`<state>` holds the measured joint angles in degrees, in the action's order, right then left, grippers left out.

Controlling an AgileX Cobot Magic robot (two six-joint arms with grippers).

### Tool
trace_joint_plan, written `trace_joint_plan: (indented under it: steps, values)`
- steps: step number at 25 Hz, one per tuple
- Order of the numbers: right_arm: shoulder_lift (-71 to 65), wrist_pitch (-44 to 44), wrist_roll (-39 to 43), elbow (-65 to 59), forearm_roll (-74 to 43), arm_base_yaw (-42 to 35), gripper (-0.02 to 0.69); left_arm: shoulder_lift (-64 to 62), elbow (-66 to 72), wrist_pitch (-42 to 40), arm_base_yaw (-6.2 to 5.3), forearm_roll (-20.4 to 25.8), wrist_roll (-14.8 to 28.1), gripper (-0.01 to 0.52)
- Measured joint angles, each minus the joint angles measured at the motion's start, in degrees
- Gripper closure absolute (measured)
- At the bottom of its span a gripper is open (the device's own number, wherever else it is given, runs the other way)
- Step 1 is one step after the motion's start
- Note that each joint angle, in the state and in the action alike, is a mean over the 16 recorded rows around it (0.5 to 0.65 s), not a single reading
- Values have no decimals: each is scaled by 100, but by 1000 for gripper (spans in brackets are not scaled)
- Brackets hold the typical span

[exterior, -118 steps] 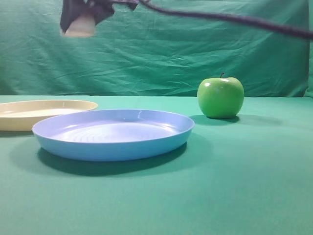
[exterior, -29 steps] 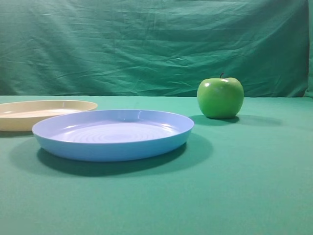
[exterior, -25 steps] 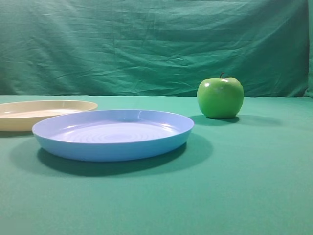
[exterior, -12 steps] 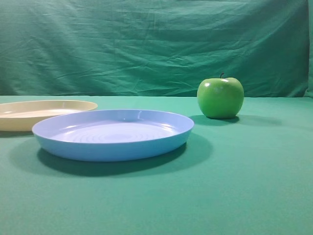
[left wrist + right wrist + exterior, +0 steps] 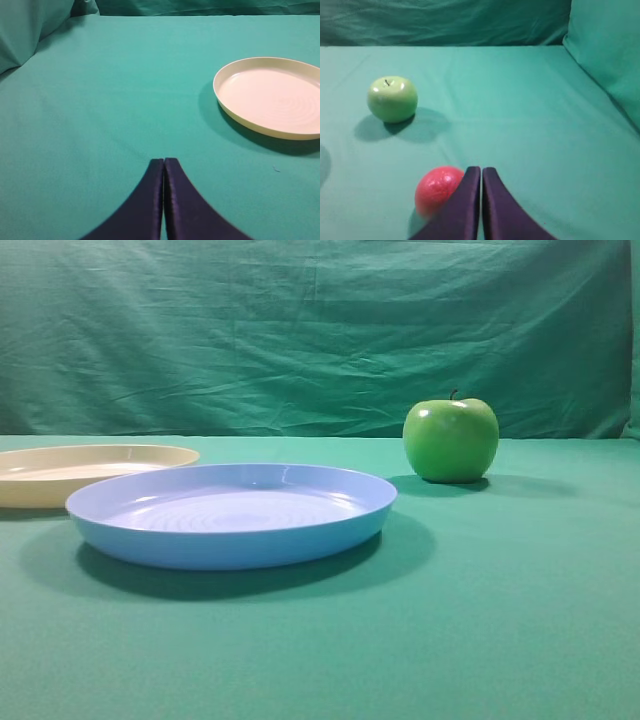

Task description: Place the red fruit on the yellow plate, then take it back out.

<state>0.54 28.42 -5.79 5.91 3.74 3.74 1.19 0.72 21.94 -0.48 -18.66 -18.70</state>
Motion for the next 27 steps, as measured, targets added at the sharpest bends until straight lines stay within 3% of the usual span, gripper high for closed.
trace_joint_plan:
  steps: [10,27]
  values:
    - [11,-510,-2,-684,-171,-74,665,0,0,0,0,0,0,514]
    - [11,-640,-9,-728,-272,-79,665,0,0,0,0,0,0,514]
